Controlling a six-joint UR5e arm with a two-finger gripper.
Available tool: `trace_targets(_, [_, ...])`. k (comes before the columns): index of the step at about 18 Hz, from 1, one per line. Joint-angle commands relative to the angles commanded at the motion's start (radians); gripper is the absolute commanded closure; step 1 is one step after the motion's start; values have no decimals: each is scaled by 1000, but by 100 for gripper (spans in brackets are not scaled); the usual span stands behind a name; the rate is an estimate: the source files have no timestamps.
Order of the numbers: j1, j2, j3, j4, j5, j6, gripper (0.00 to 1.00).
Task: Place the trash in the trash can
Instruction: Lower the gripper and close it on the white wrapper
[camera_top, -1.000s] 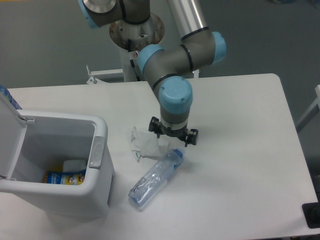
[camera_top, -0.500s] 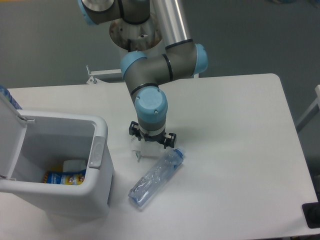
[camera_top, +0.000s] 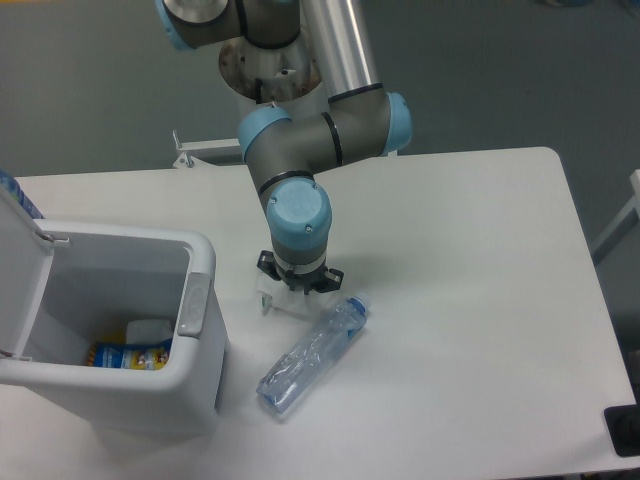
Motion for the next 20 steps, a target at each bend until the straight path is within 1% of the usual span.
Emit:
trace_targets(3, [6,8,0,-5,2,2,82])
trace_targets(5, [12,11,9,-24,2,9,82])
trace_targets(6, [21,12,21,-50,2,12,82])
trace_targets(10, [47,12,106,-205,-18,12,84])
trace_targets(12, [55,12,139,-259,-29,14,89])
trace_targets(13, [60,12,153,-276,-32,14,93])
trace_targets(17, [84,14,183,-293,-49,14,98])
trace_targets(20, [104,23,218,-336,-74,34,100])
